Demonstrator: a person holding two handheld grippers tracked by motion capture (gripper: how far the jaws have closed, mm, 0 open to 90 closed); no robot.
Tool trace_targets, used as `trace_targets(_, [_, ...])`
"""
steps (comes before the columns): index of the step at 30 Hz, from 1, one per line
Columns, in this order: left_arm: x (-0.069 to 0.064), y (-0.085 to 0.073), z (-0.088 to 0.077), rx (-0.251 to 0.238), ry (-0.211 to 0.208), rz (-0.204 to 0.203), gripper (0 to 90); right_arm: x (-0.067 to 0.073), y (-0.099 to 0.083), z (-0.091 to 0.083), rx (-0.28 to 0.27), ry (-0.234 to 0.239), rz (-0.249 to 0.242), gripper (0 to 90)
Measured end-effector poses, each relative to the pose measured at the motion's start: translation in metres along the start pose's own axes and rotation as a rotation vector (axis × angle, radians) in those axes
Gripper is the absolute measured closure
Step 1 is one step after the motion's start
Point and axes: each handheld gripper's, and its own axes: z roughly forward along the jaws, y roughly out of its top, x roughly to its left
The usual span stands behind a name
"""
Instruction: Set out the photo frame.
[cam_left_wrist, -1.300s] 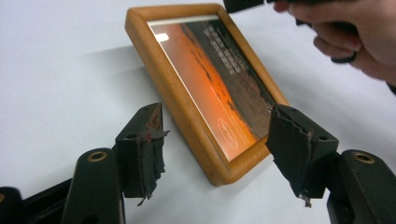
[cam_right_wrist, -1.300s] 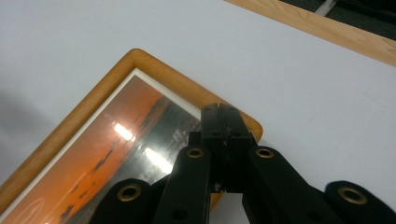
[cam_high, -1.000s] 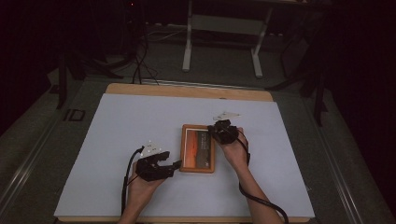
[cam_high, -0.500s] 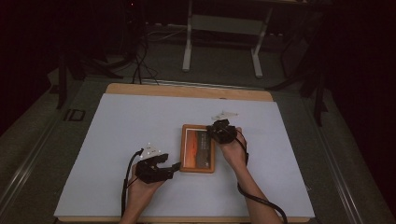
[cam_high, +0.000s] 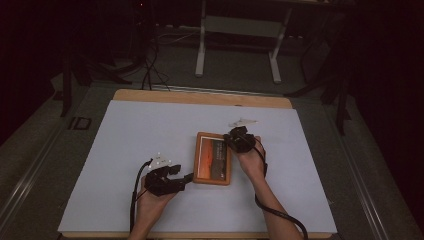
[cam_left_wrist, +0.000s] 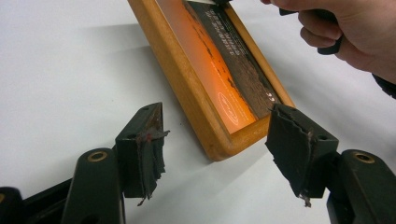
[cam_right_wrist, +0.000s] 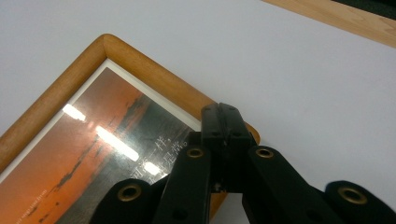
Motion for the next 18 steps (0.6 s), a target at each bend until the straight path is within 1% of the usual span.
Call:
trace_targets(5, [0.001, 0.0, 0.0, 0.004, -0.002, -0.004, 36.7, -0.003, -0.002, 0.001, 0.008, -0.009, 0.009, 90.0])
trace_targets(7, [0.001, 0.0, 0.001, 0.005, 0.0, -0.004, 35.8, -0.007, -0.005, 0.003, 0.016, -0.016, 0.033, 90.0])
trace_targets(10, [0.0, 0.0, 0.002, 0.007, -0.003, -0.005, 35.8, -0.01, -0.008, 0.004, 0.025, -0.024, 0.038, 90.0])
trace_targets(16, [-0.005, 0.001, 0.007, 0.024, -0.02, 0.006, 34.5, -0.019, -0.015, 0.009, 0.052, -0.026, 0.076, 90.0])
trace_targets(18, [-0.007, 0.001, 0.01, 0.032, -0.023, 0.014, 33.9, -0.019, -0.016, 0.01, 0.061, -0.028, 0.077, 90.0])
